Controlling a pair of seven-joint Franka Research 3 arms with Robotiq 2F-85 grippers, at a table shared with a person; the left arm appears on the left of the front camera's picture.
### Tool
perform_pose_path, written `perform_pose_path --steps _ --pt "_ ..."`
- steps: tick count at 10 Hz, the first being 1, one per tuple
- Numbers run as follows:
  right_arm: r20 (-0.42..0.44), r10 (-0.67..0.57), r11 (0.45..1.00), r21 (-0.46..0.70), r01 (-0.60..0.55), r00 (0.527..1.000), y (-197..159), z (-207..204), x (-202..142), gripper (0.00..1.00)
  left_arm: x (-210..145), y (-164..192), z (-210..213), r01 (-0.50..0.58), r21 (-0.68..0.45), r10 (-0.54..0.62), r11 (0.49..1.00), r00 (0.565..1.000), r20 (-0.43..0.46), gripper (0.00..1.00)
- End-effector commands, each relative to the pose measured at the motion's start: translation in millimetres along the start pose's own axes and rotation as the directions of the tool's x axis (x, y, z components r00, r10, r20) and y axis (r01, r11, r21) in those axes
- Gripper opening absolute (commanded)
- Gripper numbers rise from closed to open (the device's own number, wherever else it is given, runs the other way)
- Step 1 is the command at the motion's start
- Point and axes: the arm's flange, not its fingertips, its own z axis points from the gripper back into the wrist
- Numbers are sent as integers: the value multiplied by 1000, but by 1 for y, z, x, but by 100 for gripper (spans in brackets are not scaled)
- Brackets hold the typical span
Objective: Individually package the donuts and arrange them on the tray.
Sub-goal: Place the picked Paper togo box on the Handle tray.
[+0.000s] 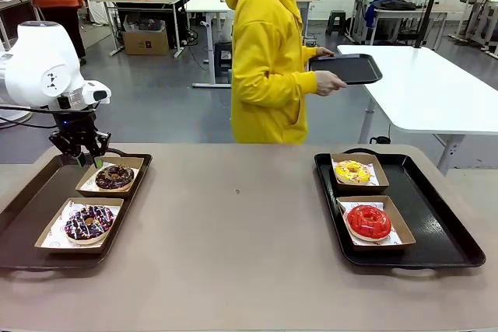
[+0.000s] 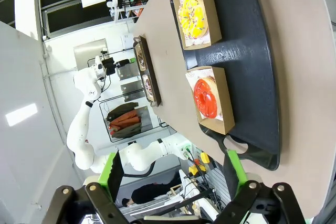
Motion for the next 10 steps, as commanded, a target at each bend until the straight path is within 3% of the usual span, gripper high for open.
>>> perform_pose_path --steps 1,2,3,4,5,6,7,9,10 --pt "-3 -5 1000 -6 5 1000 1 -1 -3 100 1 2 1 21 6 -21 1000 1000 3 100" --pt "-3 -5 1000 -6 5 1000 1 -1 -3 100 0 3 1 21 5 -21 1000 1000 -2 93" --pt "-3 -5 1000 -6 5 1000 1 -1 -3 100 0 3 2 22 0 -22 1000 1000 -4 61" --pt "-3 -5 1000 -6 5 1000 1 -1 -3 100 -1 3 2 25 -11 -25 1000 1000 -5 100" --pt "-3 -5 1000 -6 5 1000 1 -1 -3 100 -1 4 2 37 -25 -37 999 999 -11 81" --pt "-3 -5 1000 -6 5 1000 1 -1 -3 100 -3 6 3 43 -42 -44 998 999 -12 100" --pt "-3 -5 1000 -6 5 1000 1 -1 -3 100 -5 11 6 56 -78 -57 995 998 -16 100" --pt "-3 -5 1000 -6 5 1000 1 -1 -3 100 -27 45 26 124 -361 -138 924 990 -15 100" --pt "-3 -5 1000 -6 5 1000 1 -1 -3 100 -42 70 36 90 -420 -102 903 995 -5 100"
